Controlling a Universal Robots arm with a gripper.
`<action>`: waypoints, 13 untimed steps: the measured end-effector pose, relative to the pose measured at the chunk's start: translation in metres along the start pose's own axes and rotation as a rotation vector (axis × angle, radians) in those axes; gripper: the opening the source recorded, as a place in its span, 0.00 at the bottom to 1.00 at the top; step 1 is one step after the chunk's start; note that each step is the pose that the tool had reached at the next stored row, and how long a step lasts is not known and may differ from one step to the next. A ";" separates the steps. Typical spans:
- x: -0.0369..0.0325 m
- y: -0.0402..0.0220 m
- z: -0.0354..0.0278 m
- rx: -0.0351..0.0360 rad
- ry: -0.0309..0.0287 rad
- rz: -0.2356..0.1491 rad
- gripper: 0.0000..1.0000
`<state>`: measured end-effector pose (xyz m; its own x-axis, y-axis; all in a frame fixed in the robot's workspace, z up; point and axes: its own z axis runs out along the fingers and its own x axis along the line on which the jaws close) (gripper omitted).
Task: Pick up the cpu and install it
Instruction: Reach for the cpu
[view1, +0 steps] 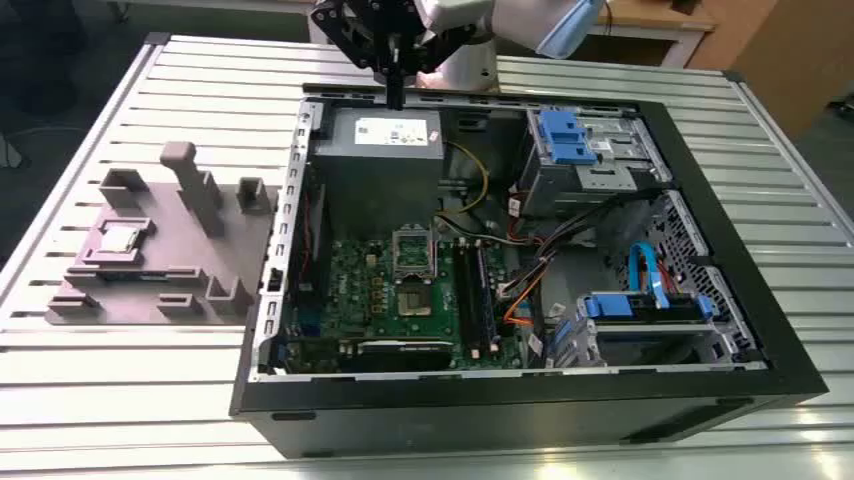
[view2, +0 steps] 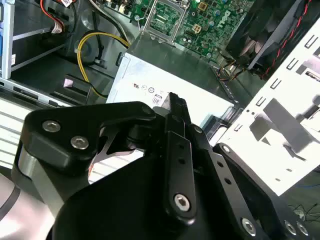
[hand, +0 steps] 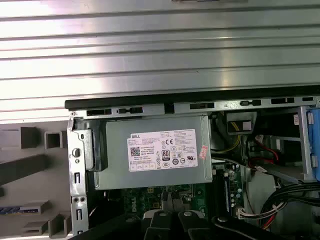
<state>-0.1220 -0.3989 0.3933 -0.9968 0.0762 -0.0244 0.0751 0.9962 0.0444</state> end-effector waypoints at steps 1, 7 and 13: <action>0.0000 0.0000 0.0000 0.0000 0.0000 0.000 0.11; 0.0056 -0.0004 -0.0001 0.0000 0.0000 0.000 0.11; 0.0075 -0.0006 -0.0002 0.0000 0.0000 0.000 0.11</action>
<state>-0.1295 -0.3990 0.3933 -0.9968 0.0762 -0.0244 0.0750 0.9962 0.0444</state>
